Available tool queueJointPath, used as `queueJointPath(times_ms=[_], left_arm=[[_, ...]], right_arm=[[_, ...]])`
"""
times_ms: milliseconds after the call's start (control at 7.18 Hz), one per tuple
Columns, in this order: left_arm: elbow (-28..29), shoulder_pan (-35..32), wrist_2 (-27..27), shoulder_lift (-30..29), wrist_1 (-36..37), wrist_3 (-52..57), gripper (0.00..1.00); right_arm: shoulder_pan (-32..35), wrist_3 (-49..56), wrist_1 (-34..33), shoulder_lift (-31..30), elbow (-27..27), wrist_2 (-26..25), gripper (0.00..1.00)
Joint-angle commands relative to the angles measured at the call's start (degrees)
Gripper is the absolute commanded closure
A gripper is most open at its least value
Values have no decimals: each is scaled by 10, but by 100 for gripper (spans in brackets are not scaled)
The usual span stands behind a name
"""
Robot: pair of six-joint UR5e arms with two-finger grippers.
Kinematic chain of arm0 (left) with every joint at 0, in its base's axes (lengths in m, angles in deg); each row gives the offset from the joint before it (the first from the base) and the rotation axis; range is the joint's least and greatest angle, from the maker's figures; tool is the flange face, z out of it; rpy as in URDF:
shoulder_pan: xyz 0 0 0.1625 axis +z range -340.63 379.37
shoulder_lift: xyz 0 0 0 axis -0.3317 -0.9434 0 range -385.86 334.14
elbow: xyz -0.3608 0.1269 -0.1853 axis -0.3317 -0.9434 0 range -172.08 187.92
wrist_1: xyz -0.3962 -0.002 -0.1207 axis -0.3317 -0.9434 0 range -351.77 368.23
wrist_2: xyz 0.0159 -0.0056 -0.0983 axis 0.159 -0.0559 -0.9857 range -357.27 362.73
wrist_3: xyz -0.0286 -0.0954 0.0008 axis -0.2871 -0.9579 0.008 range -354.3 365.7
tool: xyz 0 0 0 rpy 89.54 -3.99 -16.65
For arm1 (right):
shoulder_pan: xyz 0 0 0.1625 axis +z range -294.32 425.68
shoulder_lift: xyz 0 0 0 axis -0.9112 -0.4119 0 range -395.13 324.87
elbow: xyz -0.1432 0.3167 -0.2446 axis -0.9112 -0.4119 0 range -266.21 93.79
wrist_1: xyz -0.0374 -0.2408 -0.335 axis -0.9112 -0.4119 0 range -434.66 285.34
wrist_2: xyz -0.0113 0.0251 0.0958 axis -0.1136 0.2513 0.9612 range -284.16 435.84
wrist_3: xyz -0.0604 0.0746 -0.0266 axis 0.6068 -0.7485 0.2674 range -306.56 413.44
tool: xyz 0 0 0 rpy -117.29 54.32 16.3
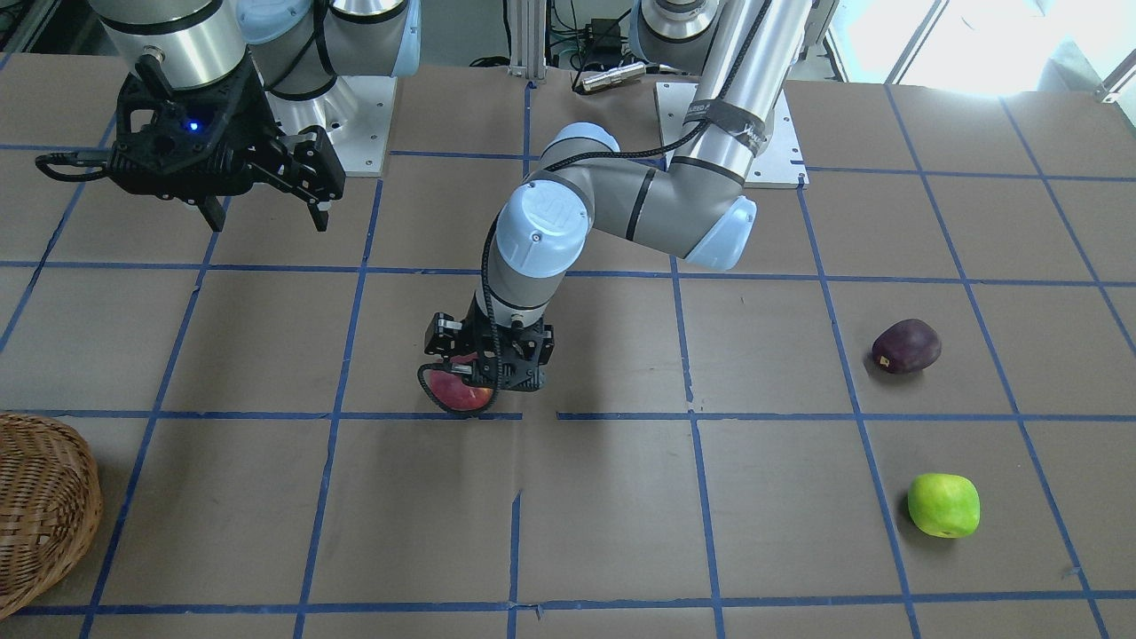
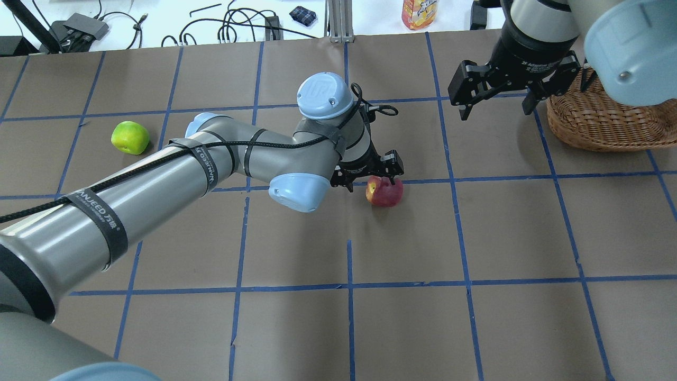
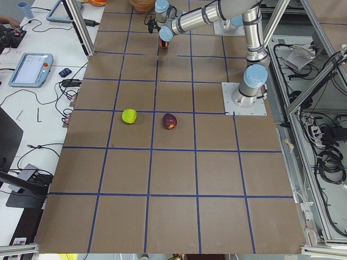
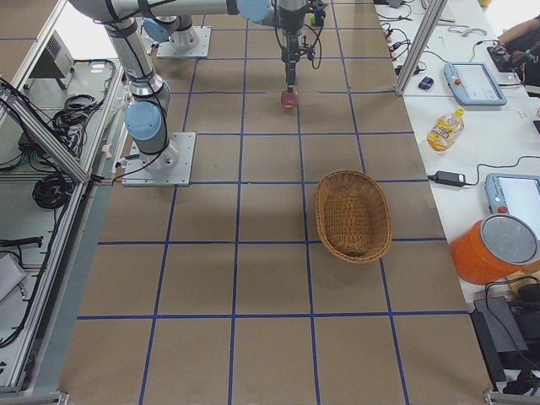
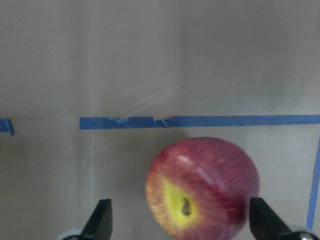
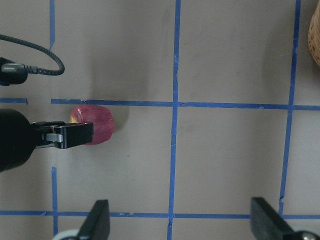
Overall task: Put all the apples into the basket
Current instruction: 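Carry the red apple to the table center and release it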
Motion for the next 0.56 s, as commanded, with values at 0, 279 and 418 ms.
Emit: queueJointPath(times_ms=[0,279,418], left_arm=[[-5,111,60,55,-124,176,0],[-16,204,197,112,-220,316,0],[-34,269,247,127,-226,405,0]], right_arm=[[0,0,0,0,0,0,0],[0,0,-3,0,3,-1,0],[0,2,-7,5,4,-1,0]])
